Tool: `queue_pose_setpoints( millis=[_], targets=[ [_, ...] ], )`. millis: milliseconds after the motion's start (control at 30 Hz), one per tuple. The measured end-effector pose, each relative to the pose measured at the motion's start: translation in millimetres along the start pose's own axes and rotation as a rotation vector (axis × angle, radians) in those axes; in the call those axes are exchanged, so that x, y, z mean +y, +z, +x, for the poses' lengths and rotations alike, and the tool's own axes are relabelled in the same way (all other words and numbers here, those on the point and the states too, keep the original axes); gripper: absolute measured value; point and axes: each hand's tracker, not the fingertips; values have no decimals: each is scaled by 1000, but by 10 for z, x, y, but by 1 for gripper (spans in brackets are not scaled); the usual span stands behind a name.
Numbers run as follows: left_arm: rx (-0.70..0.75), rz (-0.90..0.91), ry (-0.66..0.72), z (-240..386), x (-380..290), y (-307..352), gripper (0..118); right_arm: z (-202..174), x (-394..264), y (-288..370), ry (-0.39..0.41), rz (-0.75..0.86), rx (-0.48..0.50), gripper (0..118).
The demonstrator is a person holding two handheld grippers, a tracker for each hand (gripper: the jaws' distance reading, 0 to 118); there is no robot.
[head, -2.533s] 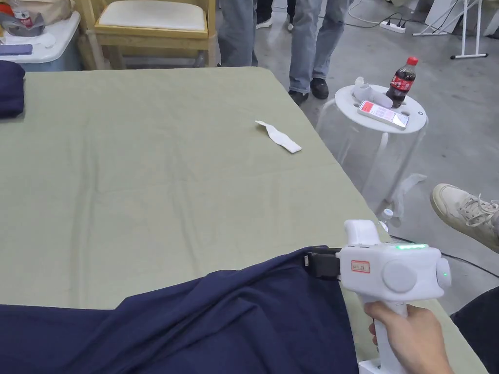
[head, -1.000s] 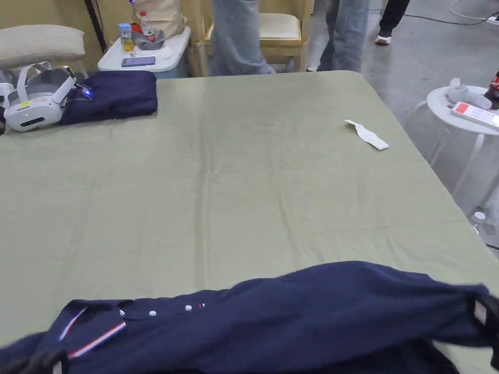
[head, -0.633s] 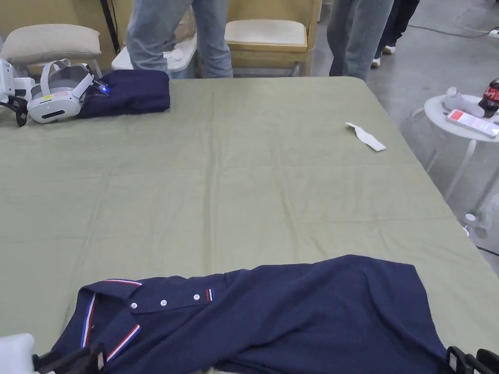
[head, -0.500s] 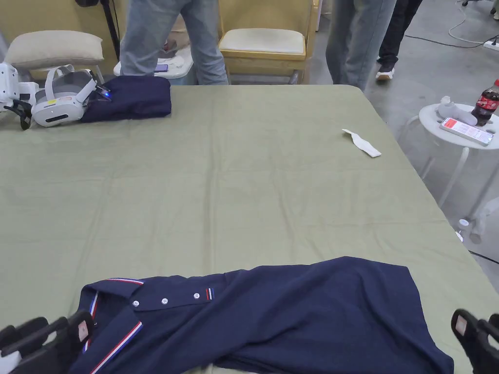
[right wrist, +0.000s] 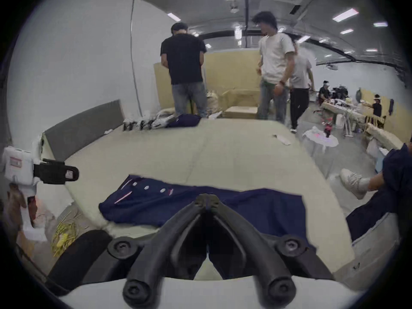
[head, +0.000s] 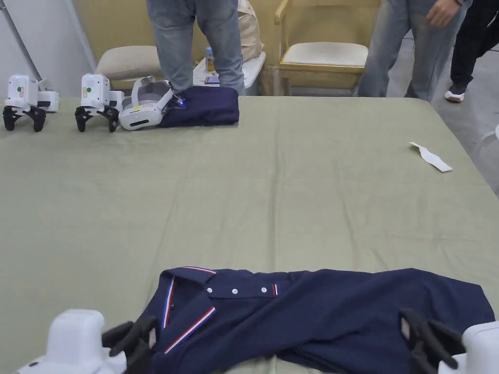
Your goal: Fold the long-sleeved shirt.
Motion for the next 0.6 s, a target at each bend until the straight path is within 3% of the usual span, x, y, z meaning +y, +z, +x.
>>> queue_pose_setpoints(
  millis=[100,300,500,533,567,600],
  targets=[
    [8,-42,20,-45,-156,-105,0,-144,-124,-124,-50,-52,94,1],
    [-2,-81,44,-270,-157,-245,0,-219,-161,-239,-75,-98,146,1],
    [-29,-103,159,-931,319,-659,2,-25,-78,-235,-91,-121,107,1],
    [-46,-57,204,-1104,385,-765,11,22,-70,-240,-112,-126,98,1],
    [-99,-63,252,-1346,457,-888,31,65,-70,-249,-136,-131,90,1],
    [-183,-100,314,-1505,496,-1025,71,97,-64,-249,-155,-137,87,1]
  ],
)
